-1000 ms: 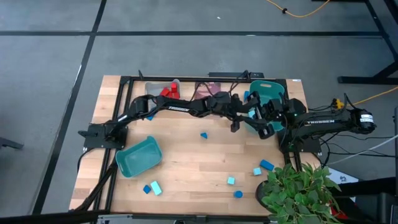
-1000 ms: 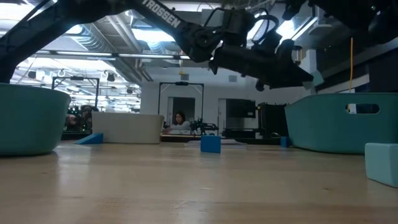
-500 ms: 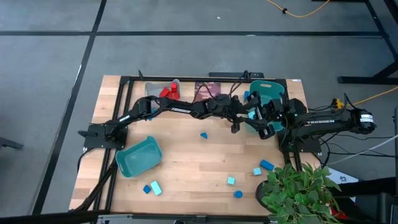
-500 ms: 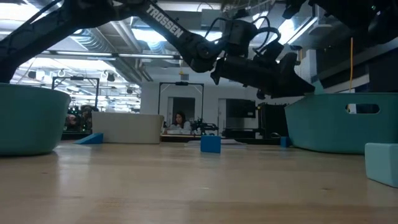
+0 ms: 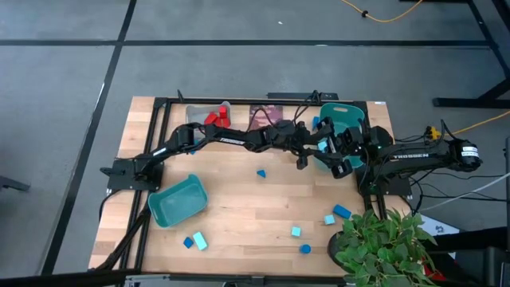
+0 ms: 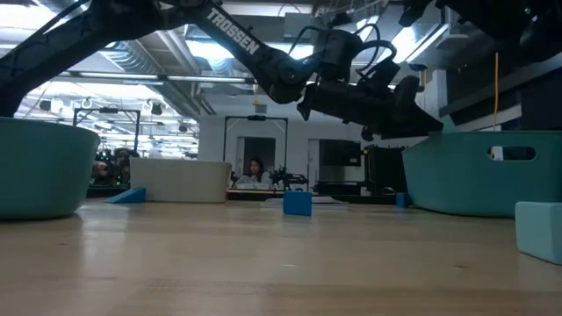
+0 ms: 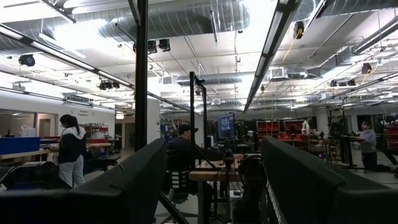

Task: Sort & place blocks by color
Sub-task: Put the light blue block into the right green bin

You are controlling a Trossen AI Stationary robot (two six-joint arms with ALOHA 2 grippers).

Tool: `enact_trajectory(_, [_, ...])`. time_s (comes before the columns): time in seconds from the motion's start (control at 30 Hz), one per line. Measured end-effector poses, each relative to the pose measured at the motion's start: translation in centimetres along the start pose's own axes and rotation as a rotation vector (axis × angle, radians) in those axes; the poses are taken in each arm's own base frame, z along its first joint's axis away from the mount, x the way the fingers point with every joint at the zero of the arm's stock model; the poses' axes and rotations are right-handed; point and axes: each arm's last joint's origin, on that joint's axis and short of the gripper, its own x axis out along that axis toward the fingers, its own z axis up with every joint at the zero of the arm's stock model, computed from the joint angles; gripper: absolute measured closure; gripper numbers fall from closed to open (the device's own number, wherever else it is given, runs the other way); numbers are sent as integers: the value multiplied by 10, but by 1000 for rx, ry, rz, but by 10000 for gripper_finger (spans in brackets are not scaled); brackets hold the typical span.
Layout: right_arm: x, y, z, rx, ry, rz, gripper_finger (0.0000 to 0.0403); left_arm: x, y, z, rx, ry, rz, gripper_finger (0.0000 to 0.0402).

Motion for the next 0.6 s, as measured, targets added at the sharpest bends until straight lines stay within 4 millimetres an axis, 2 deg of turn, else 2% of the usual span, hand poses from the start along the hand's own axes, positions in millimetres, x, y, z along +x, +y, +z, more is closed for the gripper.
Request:
enact_trajectory(0.27, [0,0,0,0,0,0,137,0,1,-1,-6,7,18,266])
enact_trajectory(0.6, [0,0,0,0,0,0,137,0,1,-3,-11,28,17,226])
